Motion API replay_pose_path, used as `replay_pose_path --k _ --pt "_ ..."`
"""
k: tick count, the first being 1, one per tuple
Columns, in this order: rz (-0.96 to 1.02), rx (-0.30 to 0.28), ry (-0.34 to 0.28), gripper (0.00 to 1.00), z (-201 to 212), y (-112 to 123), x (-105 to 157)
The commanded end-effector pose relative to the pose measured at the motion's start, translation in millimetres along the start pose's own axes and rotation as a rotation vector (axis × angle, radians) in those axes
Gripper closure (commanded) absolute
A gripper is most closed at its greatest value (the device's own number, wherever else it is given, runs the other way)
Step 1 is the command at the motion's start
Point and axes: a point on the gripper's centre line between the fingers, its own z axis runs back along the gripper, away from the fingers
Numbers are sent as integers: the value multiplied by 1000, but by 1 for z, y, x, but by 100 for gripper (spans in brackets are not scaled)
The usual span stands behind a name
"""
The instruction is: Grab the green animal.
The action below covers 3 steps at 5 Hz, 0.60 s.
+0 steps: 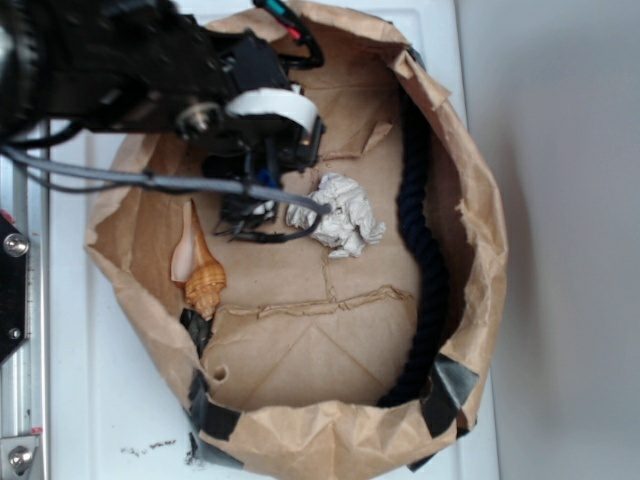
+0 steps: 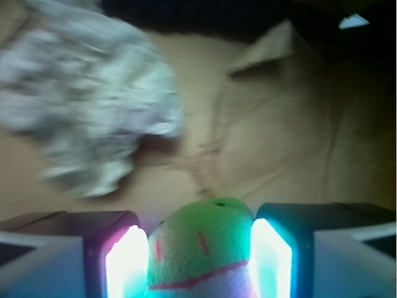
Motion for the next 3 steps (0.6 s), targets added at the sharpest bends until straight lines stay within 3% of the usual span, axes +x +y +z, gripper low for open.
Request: replay_pose_path --k 1,3 --pt "93 -100 -27 100 101 20 15" --pt "131 -256 -12 100 140 8 45"
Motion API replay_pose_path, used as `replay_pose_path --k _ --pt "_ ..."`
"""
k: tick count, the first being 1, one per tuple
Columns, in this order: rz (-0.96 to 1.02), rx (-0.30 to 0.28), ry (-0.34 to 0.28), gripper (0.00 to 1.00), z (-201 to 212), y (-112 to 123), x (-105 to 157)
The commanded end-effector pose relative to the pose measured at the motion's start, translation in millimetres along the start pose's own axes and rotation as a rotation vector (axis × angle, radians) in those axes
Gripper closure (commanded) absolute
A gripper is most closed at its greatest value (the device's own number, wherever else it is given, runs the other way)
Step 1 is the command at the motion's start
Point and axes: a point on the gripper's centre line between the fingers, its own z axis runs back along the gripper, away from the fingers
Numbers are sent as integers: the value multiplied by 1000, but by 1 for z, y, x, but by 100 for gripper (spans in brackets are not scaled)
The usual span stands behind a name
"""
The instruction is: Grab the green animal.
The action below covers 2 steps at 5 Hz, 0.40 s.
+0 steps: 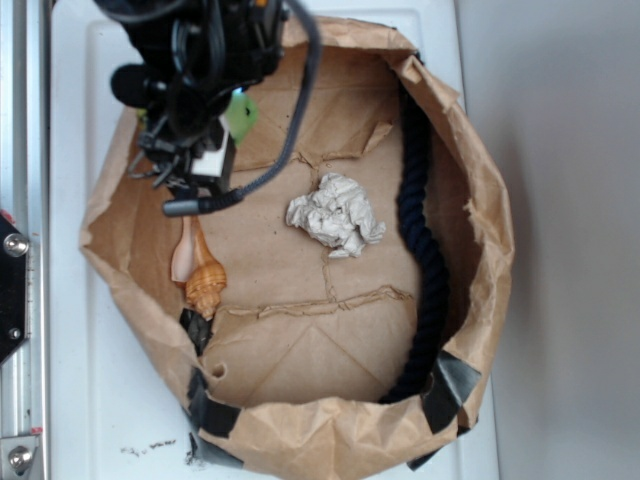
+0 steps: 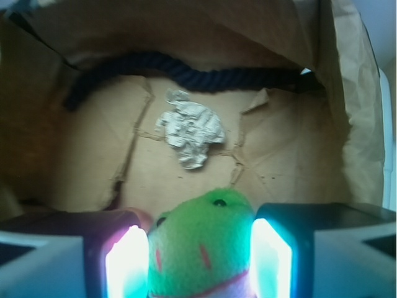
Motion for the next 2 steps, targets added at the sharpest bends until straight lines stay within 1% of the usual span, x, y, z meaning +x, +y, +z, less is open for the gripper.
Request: replay_pose_path --k 1,2 --pt "18 -49 -56 100 37 -24 33" --pt "-16 -14 -77 100 27 -38 34"
